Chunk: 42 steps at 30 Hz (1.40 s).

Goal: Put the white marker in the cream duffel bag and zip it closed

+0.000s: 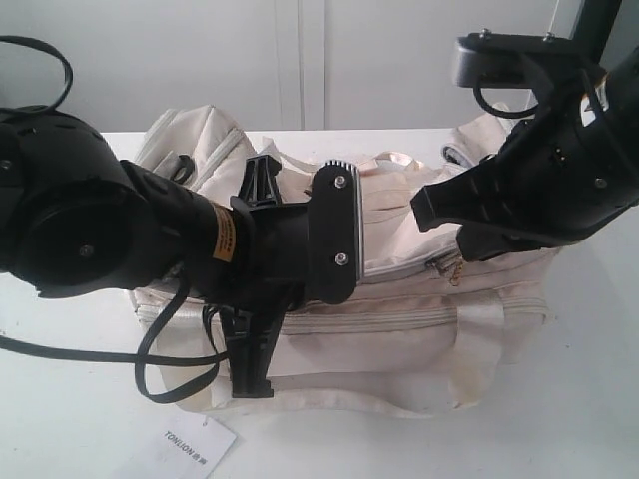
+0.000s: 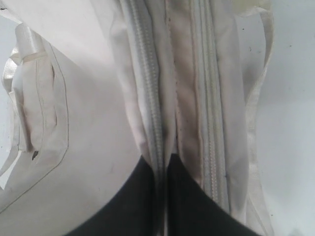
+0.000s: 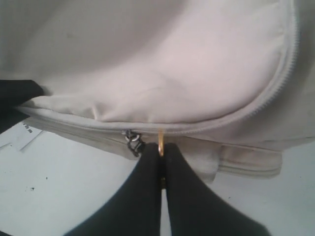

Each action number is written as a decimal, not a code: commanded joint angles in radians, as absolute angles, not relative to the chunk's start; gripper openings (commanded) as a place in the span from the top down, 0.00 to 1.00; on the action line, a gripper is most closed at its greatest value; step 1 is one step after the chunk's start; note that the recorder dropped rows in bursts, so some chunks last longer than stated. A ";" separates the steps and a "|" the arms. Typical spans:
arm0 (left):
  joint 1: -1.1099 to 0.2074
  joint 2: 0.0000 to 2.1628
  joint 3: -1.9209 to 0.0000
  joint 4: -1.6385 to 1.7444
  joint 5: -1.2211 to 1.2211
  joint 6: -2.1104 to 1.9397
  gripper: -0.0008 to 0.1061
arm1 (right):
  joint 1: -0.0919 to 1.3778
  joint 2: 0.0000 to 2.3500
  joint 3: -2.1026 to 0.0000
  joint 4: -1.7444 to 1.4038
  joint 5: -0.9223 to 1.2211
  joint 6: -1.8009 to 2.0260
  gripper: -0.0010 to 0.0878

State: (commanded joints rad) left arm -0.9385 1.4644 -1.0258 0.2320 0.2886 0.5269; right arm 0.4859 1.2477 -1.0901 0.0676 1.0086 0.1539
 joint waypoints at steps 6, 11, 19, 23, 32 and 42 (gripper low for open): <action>-0.938 1.464 -1.026 0.232 0.290 0.527 0.99 | 0.486 1.247 -1.090 0.044 1.015 0.165 0.99; -0.938 1.464 -1.026 0.232 0.290 0.527 0.99 | 0.486 1.245 -1.090 0.000 1.018 0.194 0.99; -0.938 1.464 -1.026 0.232 0.290 0.527 0.99 | 0.467 1.205 -1.090 -0.086 1.025 0.237 0.99; -0.938 1.464 -1.026 0.232 0.290 0.527 0.99 | 0.426 1.196 -1.090 -0.086 1.025 0.237 0.99; -0.938 1.464 -1.026 0.232 0.290 0.527 0.99 | 0.348 1.196 -1.090 -0.086 1.001 0.229 0.99; -0.938 1.464 -1.026 0.232 0.290 0.527 0.99 | 0.270 1.196 -1.090 -0.086 0.925 0.214 0.99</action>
State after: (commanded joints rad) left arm -0.9385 1.4644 -1.0258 0.2320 0.2897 0.5269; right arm 0.2696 1.1959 -1.0901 -0.0864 0.9248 0.2136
